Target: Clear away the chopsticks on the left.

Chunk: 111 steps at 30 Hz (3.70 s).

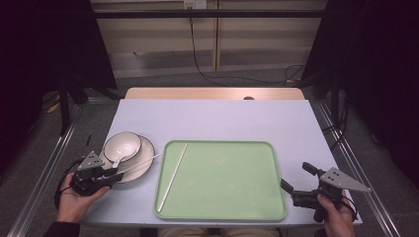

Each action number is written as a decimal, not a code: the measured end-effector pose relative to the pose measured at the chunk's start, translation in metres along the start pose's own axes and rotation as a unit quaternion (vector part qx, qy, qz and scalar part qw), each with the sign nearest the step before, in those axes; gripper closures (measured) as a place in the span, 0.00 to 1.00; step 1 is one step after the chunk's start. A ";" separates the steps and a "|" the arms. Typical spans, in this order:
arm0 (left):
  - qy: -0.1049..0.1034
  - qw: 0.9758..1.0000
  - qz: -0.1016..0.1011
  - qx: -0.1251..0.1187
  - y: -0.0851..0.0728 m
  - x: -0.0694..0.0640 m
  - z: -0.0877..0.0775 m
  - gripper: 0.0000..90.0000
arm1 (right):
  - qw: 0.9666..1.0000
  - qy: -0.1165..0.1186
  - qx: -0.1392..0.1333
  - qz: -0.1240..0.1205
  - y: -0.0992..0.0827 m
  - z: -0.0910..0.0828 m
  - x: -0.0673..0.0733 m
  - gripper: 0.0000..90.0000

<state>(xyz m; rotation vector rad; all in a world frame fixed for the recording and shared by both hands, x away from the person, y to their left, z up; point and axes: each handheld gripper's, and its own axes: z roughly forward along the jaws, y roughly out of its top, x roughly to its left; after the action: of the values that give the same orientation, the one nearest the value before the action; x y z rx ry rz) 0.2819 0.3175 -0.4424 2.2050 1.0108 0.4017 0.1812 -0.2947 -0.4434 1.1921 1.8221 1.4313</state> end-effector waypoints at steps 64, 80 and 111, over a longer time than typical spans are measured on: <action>-0.040 0.998 -0.049 -0.007 0.017 -0.022 0.007 0.95 | 1.000 0.000 -0.003 -0.004 0.000 -0.001 0.000 0.01; -0.040 0.998 -0.052 -0.017 0.019 -0.039 0.003 0.95 | 1.000 -0.001 -0.005 -0.006 0.001 -0.001 0.001 0.01; -0.052 0.997 -0.042 -0.030 0.032 -0.076 0.015 0.95 | 1.000 0.002 -0.004 -0.010 0.001 -0.001 0.002 0.01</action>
<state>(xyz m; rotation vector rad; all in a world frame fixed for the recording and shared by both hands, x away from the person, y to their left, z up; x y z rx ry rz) 0.2577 0.2384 -0.4317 2.0996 1.0173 0.2729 0.1797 -0.2934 -0.4421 1.1653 1.8234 1.4290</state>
